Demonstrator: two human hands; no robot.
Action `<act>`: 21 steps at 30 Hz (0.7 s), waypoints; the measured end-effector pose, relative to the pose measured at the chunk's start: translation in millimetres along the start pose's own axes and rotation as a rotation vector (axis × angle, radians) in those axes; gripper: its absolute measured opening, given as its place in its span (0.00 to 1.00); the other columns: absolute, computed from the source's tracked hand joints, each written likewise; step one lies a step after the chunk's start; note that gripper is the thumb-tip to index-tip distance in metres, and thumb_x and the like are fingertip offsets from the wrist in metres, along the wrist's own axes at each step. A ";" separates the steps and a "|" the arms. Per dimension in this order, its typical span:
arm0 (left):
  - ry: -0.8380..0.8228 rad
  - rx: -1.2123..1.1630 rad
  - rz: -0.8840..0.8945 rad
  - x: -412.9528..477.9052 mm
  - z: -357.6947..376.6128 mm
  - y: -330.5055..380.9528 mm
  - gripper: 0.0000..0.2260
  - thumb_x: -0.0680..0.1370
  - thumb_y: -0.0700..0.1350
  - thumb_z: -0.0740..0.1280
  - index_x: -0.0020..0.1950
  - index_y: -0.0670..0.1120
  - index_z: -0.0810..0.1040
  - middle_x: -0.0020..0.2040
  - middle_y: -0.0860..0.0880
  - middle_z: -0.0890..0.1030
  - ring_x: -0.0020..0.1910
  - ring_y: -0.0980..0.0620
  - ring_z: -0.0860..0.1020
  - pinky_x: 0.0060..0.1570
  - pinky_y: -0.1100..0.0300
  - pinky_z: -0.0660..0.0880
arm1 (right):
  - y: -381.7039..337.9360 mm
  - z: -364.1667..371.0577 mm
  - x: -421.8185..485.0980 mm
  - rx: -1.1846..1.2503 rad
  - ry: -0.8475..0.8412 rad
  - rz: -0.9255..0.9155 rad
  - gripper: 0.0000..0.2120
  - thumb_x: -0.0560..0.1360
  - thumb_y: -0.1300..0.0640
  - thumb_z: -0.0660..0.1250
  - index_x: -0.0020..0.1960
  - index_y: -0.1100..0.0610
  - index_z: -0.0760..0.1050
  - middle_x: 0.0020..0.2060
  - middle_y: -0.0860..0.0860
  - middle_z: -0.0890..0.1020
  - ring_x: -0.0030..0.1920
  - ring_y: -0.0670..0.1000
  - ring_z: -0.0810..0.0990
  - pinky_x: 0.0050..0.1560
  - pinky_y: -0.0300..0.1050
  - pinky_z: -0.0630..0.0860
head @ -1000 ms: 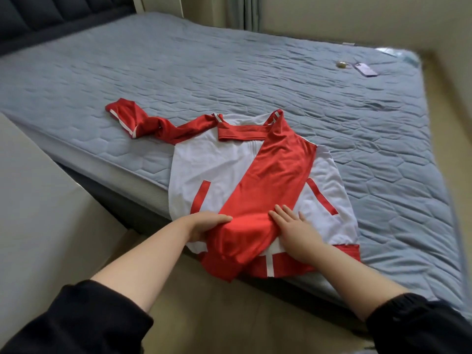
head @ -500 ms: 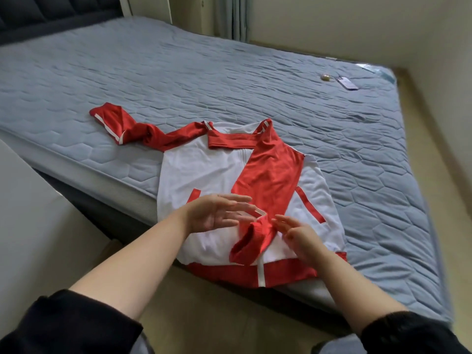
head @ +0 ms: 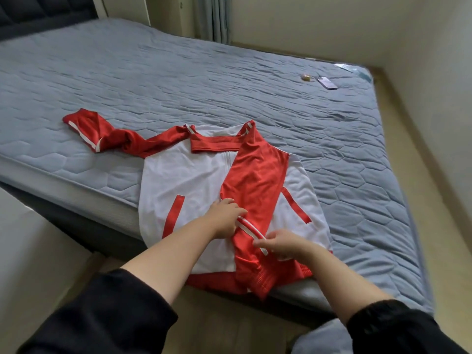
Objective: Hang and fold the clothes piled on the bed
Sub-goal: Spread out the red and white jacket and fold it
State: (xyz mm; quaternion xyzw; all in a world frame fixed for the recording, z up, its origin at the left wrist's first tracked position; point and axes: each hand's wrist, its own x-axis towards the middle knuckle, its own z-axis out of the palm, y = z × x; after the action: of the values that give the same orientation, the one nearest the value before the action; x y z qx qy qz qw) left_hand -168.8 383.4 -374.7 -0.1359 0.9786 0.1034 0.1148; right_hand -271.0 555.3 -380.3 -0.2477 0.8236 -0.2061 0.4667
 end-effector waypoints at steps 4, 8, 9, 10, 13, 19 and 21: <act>0.012 0.061 -0.035 4.4 0.0 -3.1 0.17 0.77 0.48 0.63 0.66 0.53 0.73 0.61 0.48 0.73 0.63 0.46 0.67 0.65 0.52 0.65 | -6.9 -0.6 0.1 -0.139 -0.066 -0.021 0.07 0.70 0.55 0.73 0.37 0.53 0.76 0.30 0.49 0.76 0.29 0.44 0.74 0.26 0.33 0.69; 0.023 -0.148 -0.114 3.0 -2.8 -9.5 0.11 0.74 0.42 0.64 0.55 0.46 0.79 0.55 0.45 0.78 0.57 0.44 0.73 0.54 0.55 0.72 | -5.8 -20.9 -3.6 0.006 -0.018 -0.043 0.05 0.72 0.56 0.72 0.47 0.56 0.80 0.37 0.51 0.81 0.36 0.47 0.79 0.35 0.37 0.75; 0.018 -0.185 -0.120 2.1 -4.8 -11.1 0.09 0.74 0.41 0.64 0.52 0.44 0.80 0.53 0.44 0.80 0.55 0.44 0.75 0.51 0.55 0.72 | -3.4 -28.2 -4.6 0.003 -0.017 -0.047 0.08 0.72 0.54 0.72 0.47 0.57 0.81 0.37 0.51 0.81 0.36 0.47 0.79 0.36 0.38 0.76; 0.010 -0.196 -0.124 1.3 -6.9 -12.4 0.07 0.73 0.41 0.64 0.48 0.42 0.80 0.50 0.43 0.80 0.53 0.44 0.76 0.49 0.55 0.72 | -0.5 -35.6 -5.8 0.001 -0.027 -0.037 0.09 0.71 0.52 0.73 0.47 0.58 0.80 0.36 0.51 0.81 0.34 0.47 0.79 0.34 0.38 0.76; -0.029 -0.231 -0.137 -3.5 -11.7 -16.4 0.08 0.74 0.40 0.63 0.34 0.44 0.72 0.43 0.41 0.79 0.46 0.43 0.76 0.41 0.57 0.67 | 12.5 -57.7 -8.1 0.074 -0.122 0.044 0.08 0.71 0.58 0.74 0.44 0.61 0.78 0.30 0.53 0.78 0.26 0.47 0.75 0.27 0.39 0.74; -0.077 -0.637 -0.152 -10.4 -27.4 -17.4 0.11 0.77 0.44 0.65 0.35 0.43 0.75 0.32 0.49 0.71 0.34 0.54 0.68 0.35 0.61 0.64 | 30.0 -69.7 -3.8 0.682 -0.022 0.012 0.06 0.80 0.63 0.59 0.46 0.62 0.73 0.36 0.56 0.77 0.36 0.51 0.76 0.41 0.43 0.75; -0.060 -0.699 -0.155 -6.6 -32.3 -12.1 0.11 0.78 0.46 0.65 0.38 0.43 0.78 0.33 0.50 0.73 0.34 0.55 0.69 0.36 0.63 0.66 | 29.7 -72.8 -4.8 0.935 -0.038 0.011 0.09 0.81 0.61 0.57 0.53 0.63 0.74 0.42 0.58 0.79 0.40 0.52 0.79 0.47 0.47 0.76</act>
State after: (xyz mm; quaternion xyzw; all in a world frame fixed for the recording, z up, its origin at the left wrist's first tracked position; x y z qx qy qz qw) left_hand -165.4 366.1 -344.3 -0.2377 0.8670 0.4270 0.0977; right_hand -338.6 589.5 -359.1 -0.0100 0.6349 -0.5482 0.5442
